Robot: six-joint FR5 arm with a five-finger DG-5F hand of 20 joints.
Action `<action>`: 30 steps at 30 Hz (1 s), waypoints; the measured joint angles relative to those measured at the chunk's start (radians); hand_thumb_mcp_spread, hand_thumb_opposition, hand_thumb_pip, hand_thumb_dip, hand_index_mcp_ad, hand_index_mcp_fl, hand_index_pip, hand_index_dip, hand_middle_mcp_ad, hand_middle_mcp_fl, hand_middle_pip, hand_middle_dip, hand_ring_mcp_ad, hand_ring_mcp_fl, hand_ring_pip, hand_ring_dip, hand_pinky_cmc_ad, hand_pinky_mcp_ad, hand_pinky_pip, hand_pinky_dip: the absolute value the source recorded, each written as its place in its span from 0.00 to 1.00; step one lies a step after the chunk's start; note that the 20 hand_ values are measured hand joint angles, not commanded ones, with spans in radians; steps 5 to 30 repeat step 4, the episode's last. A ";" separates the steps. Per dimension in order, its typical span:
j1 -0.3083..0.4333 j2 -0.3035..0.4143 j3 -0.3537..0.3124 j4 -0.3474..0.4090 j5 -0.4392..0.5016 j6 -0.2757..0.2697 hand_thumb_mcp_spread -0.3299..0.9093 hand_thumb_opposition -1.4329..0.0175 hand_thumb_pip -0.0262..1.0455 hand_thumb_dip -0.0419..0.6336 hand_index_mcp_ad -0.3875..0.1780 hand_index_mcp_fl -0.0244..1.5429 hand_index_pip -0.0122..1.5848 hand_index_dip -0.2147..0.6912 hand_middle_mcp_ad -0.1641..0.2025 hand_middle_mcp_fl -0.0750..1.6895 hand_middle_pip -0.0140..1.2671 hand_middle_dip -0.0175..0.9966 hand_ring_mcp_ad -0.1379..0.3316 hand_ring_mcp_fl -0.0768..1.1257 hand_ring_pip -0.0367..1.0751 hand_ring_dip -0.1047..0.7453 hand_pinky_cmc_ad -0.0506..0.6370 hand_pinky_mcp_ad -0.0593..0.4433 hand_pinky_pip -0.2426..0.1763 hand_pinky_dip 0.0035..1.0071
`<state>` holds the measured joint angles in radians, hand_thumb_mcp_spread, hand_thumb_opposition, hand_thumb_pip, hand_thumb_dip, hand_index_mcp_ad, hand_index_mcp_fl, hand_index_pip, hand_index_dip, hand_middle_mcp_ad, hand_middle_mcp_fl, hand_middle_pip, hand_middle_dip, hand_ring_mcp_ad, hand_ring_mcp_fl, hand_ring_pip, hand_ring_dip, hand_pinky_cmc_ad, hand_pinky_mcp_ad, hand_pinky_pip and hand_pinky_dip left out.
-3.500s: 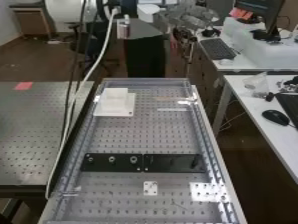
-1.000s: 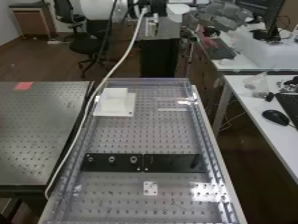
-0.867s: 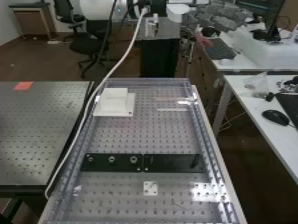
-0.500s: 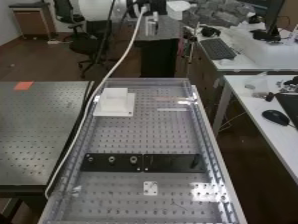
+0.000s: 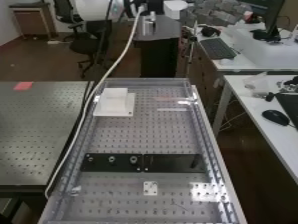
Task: Grab the chopstick and place it in the clear container
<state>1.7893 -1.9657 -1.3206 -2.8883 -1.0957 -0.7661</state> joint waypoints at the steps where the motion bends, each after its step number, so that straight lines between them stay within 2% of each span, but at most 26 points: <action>1: 0.001 0.003 -0.004 0.002 0.013 0.000 0.50 0.51 0.49 0.21 0.37 0.19 0.04 0.54 0.60 0.18 0.10 0.34 0.50 0.07 0.13 0.38 0.61 0.71 0.43 0.17; 30: 0.004 0.010 -0.017 0.007 0.020 0.000 0.50 0.51 0.49 0.21 0.37 0.19 0.04 0.54 0.60 0.18 0.10 0.34 0.51 0.07 0.13 0.38 0.61 0.71 0.43 0.17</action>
